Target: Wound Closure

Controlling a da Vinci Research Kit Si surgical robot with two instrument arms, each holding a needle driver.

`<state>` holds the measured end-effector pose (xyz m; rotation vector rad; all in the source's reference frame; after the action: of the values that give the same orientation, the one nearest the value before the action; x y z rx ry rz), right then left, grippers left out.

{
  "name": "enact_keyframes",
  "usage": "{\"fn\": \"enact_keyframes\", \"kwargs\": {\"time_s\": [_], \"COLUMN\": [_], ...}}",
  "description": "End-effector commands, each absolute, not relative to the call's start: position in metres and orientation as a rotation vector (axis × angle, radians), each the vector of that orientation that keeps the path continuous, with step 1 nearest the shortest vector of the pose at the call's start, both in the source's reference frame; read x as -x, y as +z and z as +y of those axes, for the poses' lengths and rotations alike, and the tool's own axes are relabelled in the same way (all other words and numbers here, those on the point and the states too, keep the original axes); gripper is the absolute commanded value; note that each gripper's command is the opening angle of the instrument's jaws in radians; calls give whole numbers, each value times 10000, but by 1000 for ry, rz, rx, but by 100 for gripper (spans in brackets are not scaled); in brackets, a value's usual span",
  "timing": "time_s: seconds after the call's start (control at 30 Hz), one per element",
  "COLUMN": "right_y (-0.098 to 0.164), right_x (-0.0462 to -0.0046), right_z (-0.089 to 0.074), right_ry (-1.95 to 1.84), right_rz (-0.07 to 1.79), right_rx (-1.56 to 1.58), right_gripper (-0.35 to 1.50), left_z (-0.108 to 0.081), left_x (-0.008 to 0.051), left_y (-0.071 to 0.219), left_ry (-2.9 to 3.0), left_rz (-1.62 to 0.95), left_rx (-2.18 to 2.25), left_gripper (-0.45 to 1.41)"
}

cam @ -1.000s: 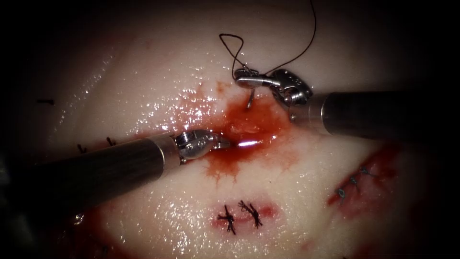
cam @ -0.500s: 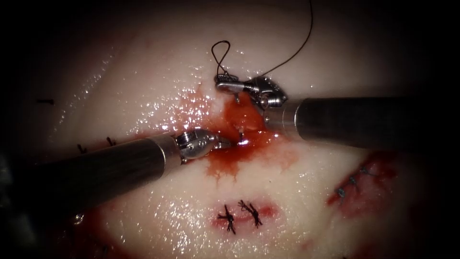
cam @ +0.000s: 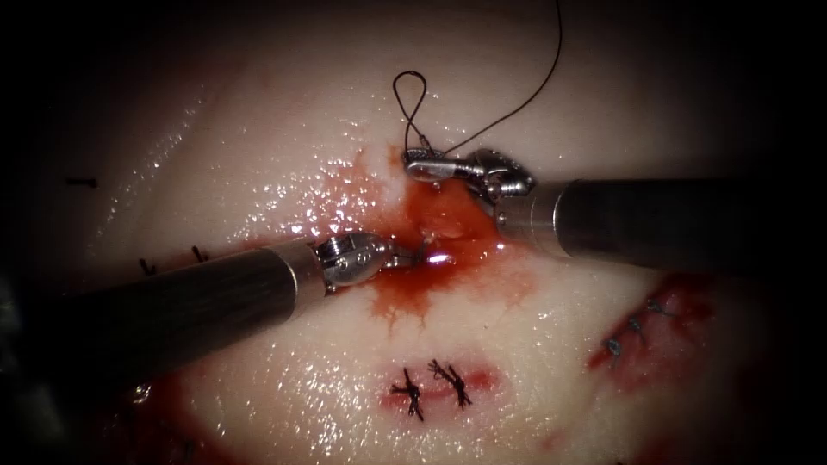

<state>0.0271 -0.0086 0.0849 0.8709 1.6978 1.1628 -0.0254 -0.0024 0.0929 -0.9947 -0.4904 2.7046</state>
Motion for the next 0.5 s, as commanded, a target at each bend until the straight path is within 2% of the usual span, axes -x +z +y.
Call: {"fn": "enact_keyframes", "kwargs": {"time_s": [0.03,0.17,0.2,0.23,0.3,0.33,0.37,0.47,0.5], "right_y": [854,856,857,857,858,858,858,857,856], "right_x": [-277,-280,-280,-279,-277,-275,-273,-265,-261], "right_z": [-94,-94,-91,-88,-83,-78,-74,-61,-57], "right_ry": [1160,1141,1144,1146,1139,1128,1121,1098,1081], "right_rz": [1688,1684,1684,1684,1689,1698,1700,1674,1660], "right_rx": [-869,-878,-877,-877,-859,-836,-809,-730,-703], "right_gripper": [-35,-35,-23,2,39,73,91,121,123], "left_z": [-24,-24,-24,-24,-24,-24,-24,-24,-24], "left_x": [260,260,260,260,259,259,259,258,258], "left_y": [935,935,935,935,934,934,934,933,933], "left_ry": [2704,2704,2704,2704,2704,2704,2704,2704,2704], "left_rz": [-491,-491,-491,-491,-492,-492,-492,-494,-494], "left_rx": [996,996,996,996,996,996,997,997,998], "left_gripper": [-40,-40,-40,-40,-40,-40,-40,-40,-40]}}
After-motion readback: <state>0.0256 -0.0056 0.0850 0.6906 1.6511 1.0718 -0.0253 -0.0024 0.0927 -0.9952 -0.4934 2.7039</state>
